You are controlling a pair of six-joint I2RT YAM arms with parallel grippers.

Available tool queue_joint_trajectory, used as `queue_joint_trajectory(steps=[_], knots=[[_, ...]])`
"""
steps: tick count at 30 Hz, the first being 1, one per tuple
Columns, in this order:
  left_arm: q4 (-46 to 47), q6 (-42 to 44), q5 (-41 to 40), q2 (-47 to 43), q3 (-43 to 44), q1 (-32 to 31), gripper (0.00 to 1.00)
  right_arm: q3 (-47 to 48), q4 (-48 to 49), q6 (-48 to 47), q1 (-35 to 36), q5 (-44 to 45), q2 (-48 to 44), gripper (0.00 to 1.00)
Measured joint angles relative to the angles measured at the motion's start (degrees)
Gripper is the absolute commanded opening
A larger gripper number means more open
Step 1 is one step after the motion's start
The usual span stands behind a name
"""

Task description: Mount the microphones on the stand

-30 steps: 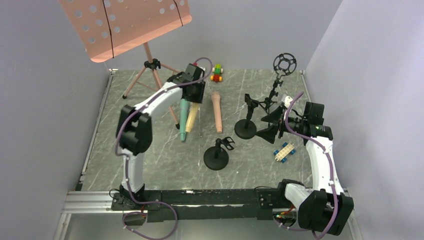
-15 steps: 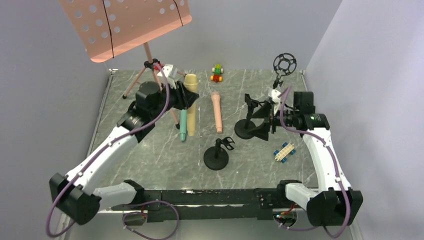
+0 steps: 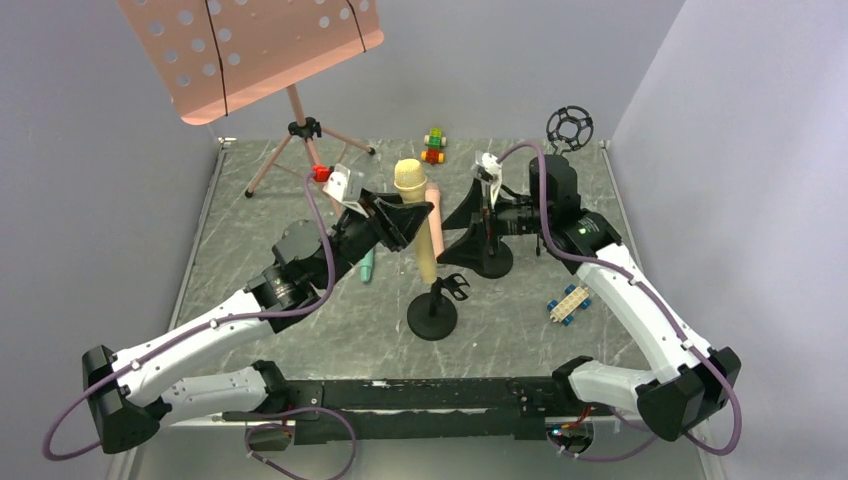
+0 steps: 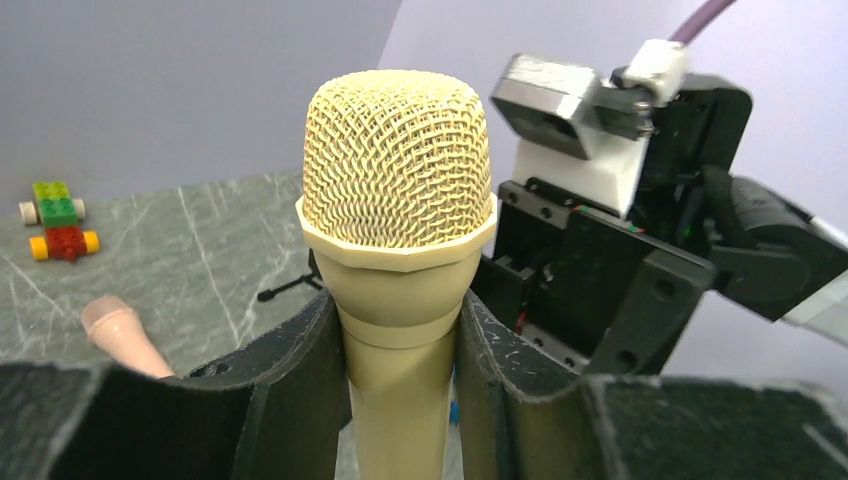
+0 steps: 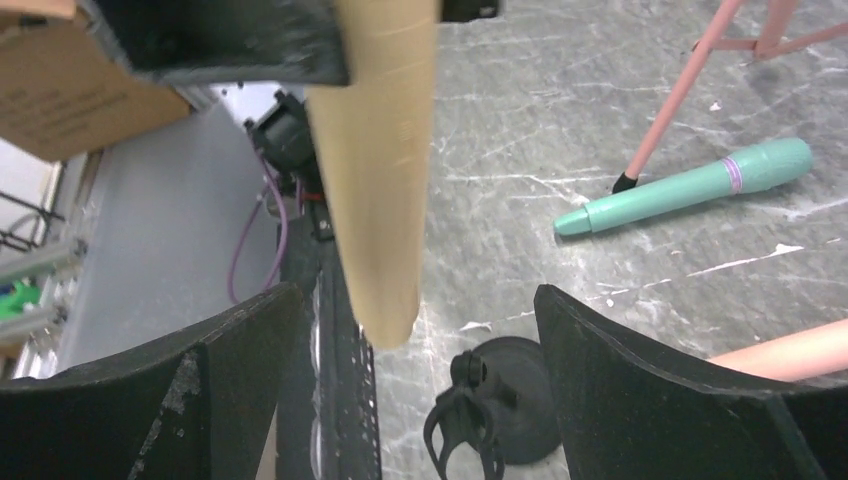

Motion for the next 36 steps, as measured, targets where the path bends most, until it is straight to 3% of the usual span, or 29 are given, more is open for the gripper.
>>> queue_joint_trajectory(steps=[10, 17, 23, 26, 33, 35, 36], knots=[[11.78, 2.62, -11.47, 5.05, -0.66, -6.73, 0.00, -4.55, 15.28, 19.19, 0.79, 0.35, 1.55, 0.87], [14.73, 3.13, -13.18, 8.28, -0.09, -7.21, 0.00, -7.19, 19.47, 23.12, 0.79, -1.46, 1.51, 0.57], [16.15, 2.34, -13.53, 8.28, -0.07, -7.50, 0.00, -8.02, 20.98, 22.21, 0.79, -3.06, 1.16, 0.25], [16.59, 1.18, -13.33, 8.22, -0.07, -7.50, 0.00, -8.09, 21.62, 21.68, 1.09, -3.69, 0.72, 0.14], [16.06, 0.98, -12.22, 8.11, -0.07, -7.54, 0.00, -8.13, 20.11, 19.63, 1.07, -3.76, 0.28, 0.12], [15.85, 0.94, -11.72, 7.89, -0.09, -7.54, 0.00, -8.13, 19.63, 18.93, 1.05, -3.76, 0.04, 0.25], [15.72, 0.94, -11.41, 7.67, -0.22, -7.54, 0.00, -8.13, 19.41, 18.53, 1.05, -3.78, -0.09, 0.40]])
